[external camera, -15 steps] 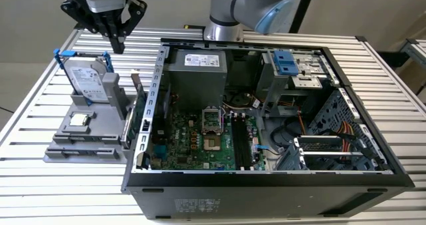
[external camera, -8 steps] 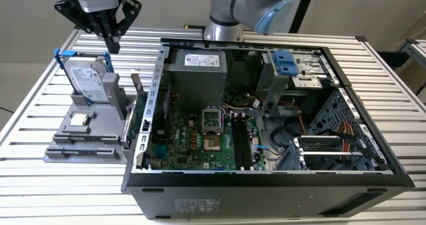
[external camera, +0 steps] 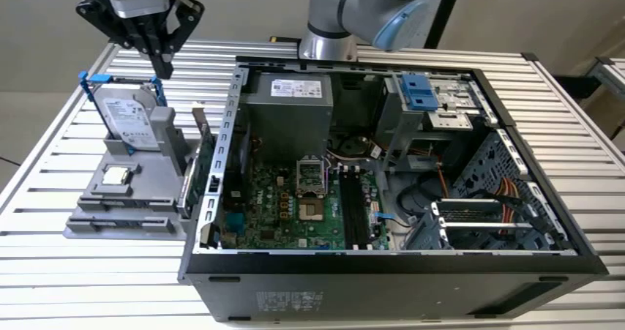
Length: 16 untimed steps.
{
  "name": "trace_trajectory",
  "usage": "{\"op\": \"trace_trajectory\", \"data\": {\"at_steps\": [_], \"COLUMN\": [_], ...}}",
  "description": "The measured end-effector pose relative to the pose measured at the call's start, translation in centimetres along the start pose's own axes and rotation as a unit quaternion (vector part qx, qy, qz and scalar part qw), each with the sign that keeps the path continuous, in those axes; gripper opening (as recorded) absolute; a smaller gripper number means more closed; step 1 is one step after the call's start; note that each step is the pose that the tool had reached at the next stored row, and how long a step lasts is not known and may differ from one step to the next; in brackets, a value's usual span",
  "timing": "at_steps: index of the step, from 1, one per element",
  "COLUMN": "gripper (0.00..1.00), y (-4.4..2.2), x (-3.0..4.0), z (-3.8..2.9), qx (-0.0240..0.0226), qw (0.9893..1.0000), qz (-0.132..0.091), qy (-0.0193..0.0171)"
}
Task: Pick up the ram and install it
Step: 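Reach for the ram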
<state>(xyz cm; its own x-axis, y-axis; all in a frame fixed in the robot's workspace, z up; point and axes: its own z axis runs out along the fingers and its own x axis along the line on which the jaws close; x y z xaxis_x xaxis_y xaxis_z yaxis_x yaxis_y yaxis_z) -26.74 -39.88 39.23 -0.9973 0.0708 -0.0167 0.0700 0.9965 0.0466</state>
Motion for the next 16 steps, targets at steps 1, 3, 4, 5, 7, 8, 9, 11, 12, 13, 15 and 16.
{"op": "trace_trajectory", "data": {"at_steps": [1, 3, 4, 5, 7, 8, 9, 11, 12, 13, 15, 16], "gripper": [0.0, 0.0, 0.0, 0.0, 0.0, 0.0, 0.0, 0.0, 0.0, 0.0, 0.0, 0.0], "y": [0.0, -0.01, -0.02, -0.02, -0.04, -0.05, -0.06, -0.07, -0.08, -0.09, -0.11, -0.12], "x": [0.02, 0.12, 0.21, 0.33, 0.59, 0.71, 0.83, 1.07, 1.19, 1.31, 1.56, 1.69], "z": [0.0, 0.0, 0.0, 0.0, -0.01, -0.01, -0.01, -0.01, -0.02, -0.02, -0.02, -0.02], "qx": [0.0, 0.0, 0.0, 0.0, 0.0, 0.0, 0.0, 0.0, 0.0, 0.0, 0.0, 0.0], "qw": [1.0, 1.0, 1.0, 1.0, 1.0, 1.0, 1.0, 1.0, 1.0, 1.0, 1.0, 1.0], "qz": [0.0, 0.0, 0.0, 0.0, 0.0, 0.0, 0.0, 0.0, 0.0, 0.0, 0.0, 0.0], "qy": [0.0001, 0.0004, 0.0004, 0.0004, 0.0004, 0.0004, 0.0004, 0.0004, 0.0004, 0.0004, 0.0004, 0.0004]}}
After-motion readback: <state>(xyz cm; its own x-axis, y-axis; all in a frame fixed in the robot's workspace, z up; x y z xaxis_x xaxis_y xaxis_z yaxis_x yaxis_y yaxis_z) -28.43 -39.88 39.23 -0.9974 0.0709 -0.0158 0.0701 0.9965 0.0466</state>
